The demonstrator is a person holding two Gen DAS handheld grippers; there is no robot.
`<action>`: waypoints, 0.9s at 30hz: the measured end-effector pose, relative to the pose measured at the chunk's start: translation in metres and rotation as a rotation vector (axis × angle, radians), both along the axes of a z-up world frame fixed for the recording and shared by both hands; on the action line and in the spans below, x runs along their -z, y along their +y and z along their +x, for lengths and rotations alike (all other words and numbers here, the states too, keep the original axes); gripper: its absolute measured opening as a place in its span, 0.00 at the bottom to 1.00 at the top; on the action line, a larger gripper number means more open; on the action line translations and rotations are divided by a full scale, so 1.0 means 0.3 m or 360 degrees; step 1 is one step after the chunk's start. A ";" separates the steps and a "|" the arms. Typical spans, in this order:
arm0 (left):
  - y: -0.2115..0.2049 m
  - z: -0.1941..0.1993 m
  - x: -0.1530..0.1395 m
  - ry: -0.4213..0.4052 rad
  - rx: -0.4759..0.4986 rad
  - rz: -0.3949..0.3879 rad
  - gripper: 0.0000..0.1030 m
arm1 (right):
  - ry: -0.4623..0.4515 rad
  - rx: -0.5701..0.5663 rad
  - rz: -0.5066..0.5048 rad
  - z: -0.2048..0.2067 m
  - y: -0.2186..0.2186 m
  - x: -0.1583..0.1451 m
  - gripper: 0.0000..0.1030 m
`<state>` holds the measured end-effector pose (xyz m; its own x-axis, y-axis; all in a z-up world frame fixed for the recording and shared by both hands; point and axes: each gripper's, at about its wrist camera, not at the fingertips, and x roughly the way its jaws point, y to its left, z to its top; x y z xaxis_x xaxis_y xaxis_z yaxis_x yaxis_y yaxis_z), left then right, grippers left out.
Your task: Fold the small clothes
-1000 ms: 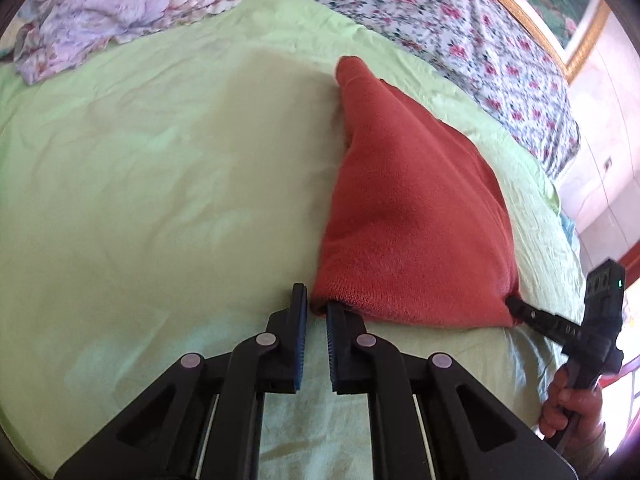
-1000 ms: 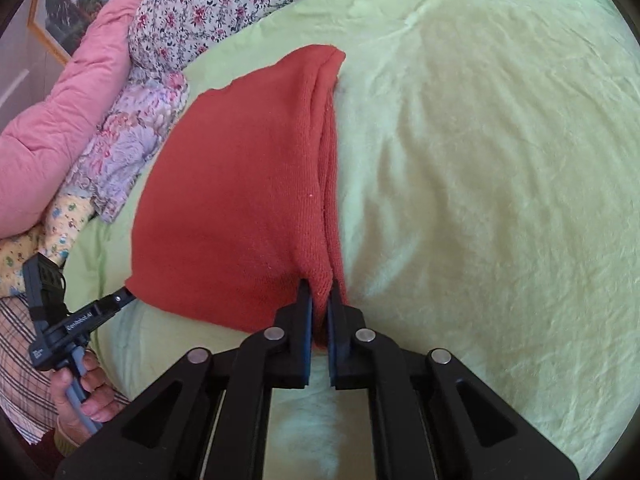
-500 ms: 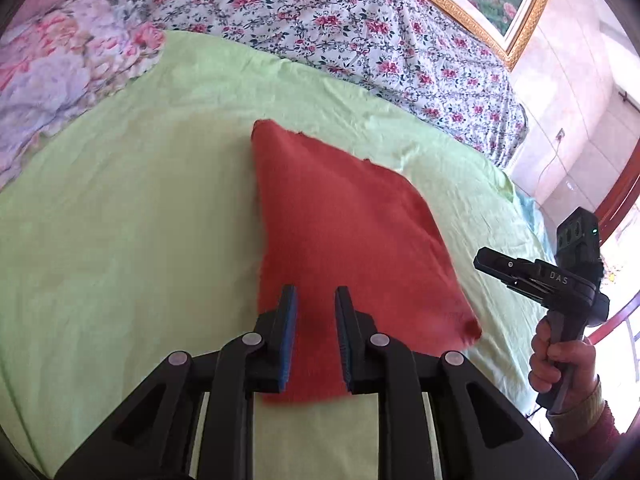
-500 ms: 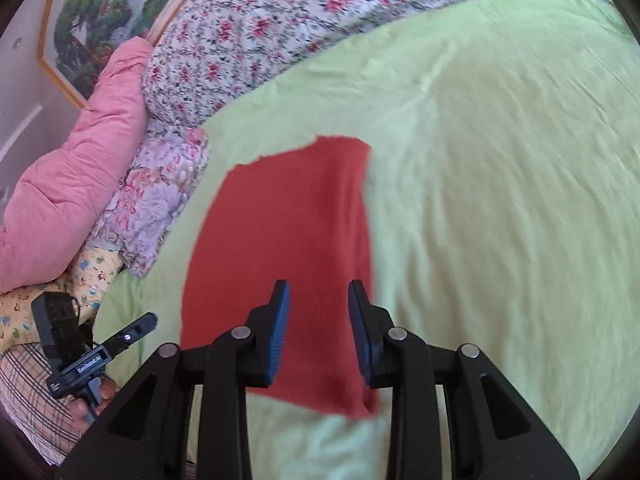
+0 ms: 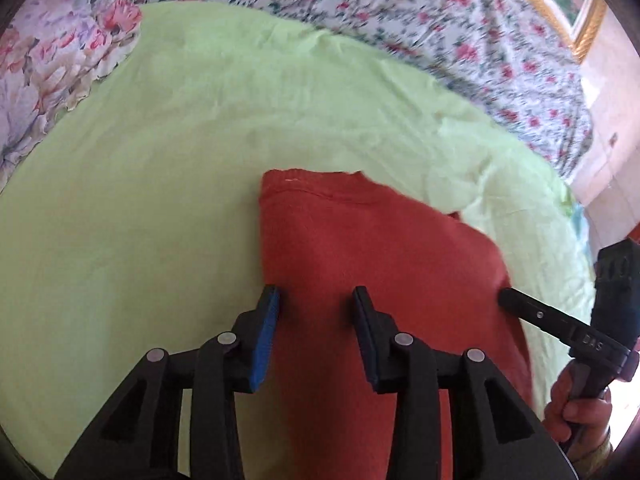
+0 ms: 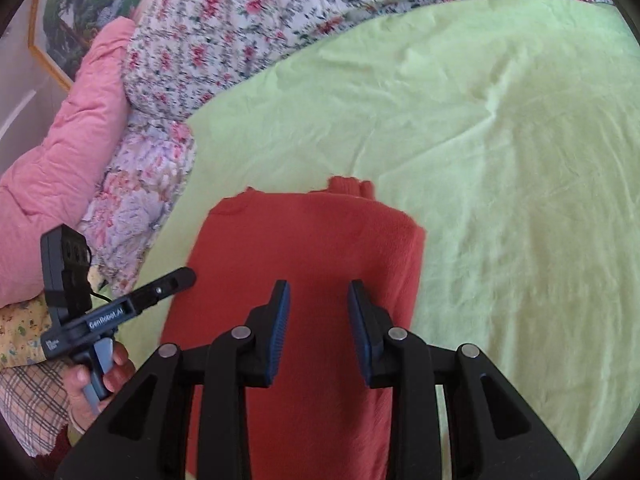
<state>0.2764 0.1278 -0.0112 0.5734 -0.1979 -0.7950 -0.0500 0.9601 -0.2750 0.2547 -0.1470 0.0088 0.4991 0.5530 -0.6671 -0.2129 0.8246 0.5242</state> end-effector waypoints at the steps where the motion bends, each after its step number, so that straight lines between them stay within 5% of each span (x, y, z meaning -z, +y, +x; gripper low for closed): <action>1: 0.006 0.021 0.022 0.0028 -0.0014 0.0012 0.37 | 0.0017 0.0002 0.0004 0.018 -0.003 0.022 0.31; 5: 0.027 0.078 0.092 0.0075 -0.0045 -0.0007 0.39 | 0.0014 0.0005 0.0058 0.067 -0.021 0.071 0.30; 10: 0.041 0.036 0.067 0.0047 -0.0063 -0.0061 0.38 | 0.0022 0.0025 0.0079 0.063 -0.030 0.047 0.30; 22: -0.019 -0.444 -0.020 -0.0054 0.0044 -0.0133 0.37 | -0.0057 -0.0100 0.0084 -0.272 -0.014 -0.063 0.31; 27: -0.028 -0.620 -0.039 -0.0126 -0.0024 -0.0147 0.35 | -0.0069 -0.0130 0.0073 -0.426 -0.002 -0.048 0.31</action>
<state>0.0905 0.1195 0.0007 0.6370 -0.2591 -0.7260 -0.0389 0.9298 -0.3659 0.1269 -0.1477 0.0232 0.4787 0.6225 -0.6191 -0.3017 0.7789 0.5498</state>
